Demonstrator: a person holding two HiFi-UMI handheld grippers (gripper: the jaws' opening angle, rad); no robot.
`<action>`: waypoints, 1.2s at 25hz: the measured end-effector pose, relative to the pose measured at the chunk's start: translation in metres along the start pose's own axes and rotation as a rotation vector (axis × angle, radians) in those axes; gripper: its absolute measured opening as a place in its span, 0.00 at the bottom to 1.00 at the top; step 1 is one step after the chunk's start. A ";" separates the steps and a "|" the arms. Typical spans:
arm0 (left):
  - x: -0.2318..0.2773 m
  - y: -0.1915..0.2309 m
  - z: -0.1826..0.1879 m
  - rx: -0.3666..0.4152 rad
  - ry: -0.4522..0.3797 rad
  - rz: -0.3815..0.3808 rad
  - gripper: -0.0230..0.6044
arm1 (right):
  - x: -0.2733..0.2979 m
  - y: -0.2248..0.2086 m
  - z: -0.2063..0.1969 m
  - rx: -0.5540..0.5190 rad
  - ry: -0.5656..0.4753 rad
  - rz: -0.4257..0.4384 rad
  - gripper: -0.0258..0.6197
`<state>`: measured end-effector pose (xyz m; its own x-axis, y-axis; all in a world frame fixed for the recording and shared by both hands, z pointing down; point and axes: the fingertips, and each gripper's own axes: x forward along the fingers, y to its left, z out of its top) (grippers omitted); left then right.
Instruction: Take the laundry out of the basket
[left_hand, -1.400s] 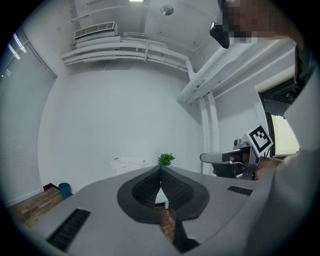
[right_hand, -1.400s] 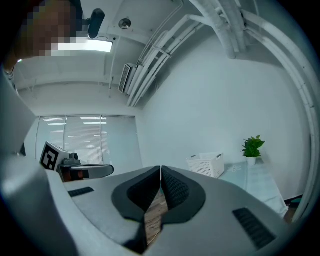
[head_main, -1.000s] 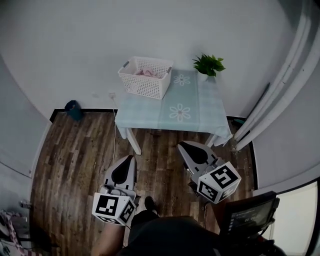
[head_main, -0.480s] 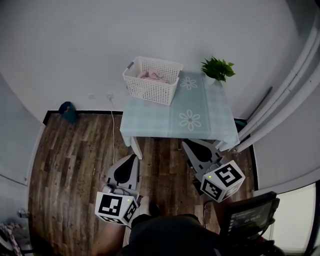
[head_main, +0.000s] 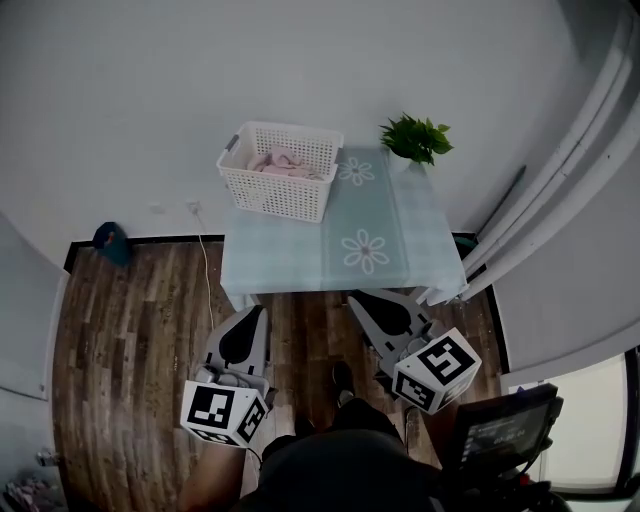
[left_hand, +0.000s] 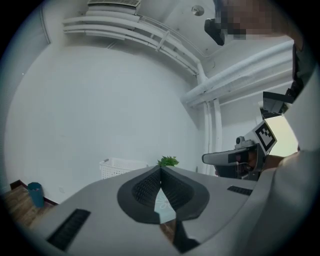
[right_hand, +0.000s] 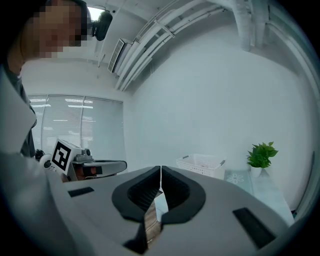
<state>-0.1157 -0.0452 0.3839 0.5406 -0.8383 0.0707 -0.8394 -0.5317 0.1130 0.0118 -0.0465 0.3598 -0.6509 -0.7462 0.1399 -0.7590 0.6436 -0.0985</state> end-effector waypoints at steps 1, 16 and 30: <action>0.007 0.003 0.000 0.005 0.006 0.008 0.05 | 0.004 -0.007 0.001 0.002 -0.003 0.004 0.07; 0.156 0.018 0.048 0.073 0.004 0.087 0.05 | 0.060 -0.159 0.054 0.025 -0.117 0.045 0.07; 0.227 0.028 0.055 0.074 0.031 0.180 0.05 | 0.102 -0.242 0.059 0.080 -0.118 0.117 0.07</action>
<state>-0.0198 -0.2574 0.3483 0.3820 -0.9171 0.1137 -0.9239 -0.3820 0.0228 0.1286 -0.2883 0.3397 -0.7283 -0.6852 0.0064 -0.6742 0.7148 -0.1859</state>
